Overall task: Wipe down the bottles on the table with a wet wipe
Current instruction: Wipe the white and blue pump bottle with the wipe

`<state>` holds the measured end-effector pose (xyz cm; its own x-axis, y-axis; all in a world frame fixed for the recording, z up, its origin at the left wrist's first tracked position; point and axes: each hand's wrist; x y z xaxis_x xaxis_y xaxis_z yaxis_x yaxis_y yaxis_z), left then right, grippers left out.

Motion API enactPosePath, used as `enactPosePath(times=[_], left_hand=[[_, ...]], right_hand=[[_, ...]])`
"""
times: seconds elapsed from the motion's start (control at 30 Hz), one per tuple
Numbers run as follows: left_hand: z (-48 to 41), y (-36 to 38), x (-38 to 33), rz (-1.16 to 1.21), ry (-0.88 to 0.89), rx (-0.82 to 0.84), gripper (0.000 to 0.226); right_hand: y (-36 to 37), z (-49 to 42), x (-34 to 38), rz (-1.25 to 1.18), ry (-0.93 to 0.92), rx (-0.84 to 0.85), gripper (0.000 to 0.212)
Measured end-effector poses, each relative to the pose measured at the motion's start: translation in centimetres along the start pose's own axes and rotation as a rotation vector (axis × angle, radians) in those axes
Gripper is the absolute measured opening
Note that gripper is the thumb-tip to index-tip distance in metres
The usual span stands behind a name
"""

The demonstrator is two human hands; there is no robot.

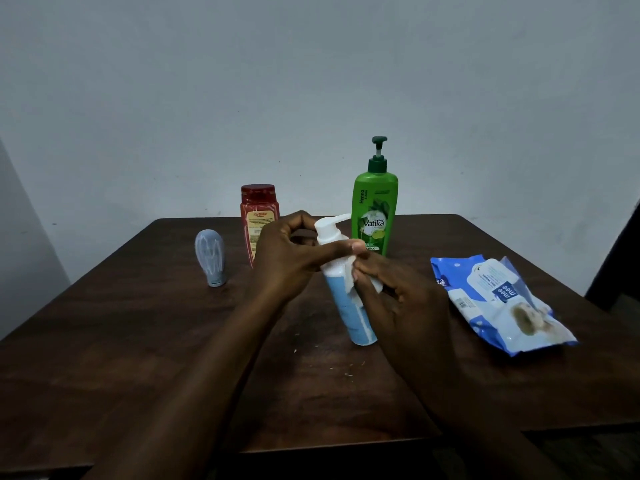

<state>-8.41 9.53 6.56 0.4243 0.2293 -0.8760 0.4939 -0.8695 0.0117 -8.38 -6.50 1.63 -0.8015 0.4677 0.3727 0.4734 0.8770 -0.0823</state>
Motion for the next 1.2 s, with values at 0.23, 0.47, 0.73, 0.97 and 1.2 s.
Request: enactPosePath(times=[0.23,0.47,0.73,0.97,1.2], left_hand=[[-0.7,2.4,0.0,-0.313,0.138,-0.091,0.065],[-1.0,2.7,-0.1,-0.272,0.116,0.117,0.034],[-1.8,1.5,0.2,-0.09,0.012,0.259,0.02],[-1.2,1.4,0.8,-0.06,0.004,0.298,0.027],[0.7,1.1,4.1,-0.27,0.093,0.345,0.08]], right_hand=[[1.0,0.0,0.0,0.034,-0.085,-0.048,0.021],[0.9,-0.4,-1.8,0.013,0.042,-0.07,0.023],[1.0,0.0,-2.6,0.024,0.034,-0.116,0.019],[1.2,-0.9,-2.6,-0.073,0.132,-0.081,0.016],[1.6,-1.7,-1.5,-0.373,0.52,-0.152,0.016]])
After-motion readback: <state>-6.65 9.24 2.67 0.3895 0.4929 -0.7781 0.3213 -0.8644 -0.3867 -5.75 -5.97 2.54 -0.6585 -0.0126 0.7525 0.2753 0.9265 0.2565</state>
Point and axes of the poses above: each hand's wrist, its own z-axis away from the middle knuckle, its own y-axis out of the palm, x = y × z, and after that the axes turned 12 degrees about -x, right-handed
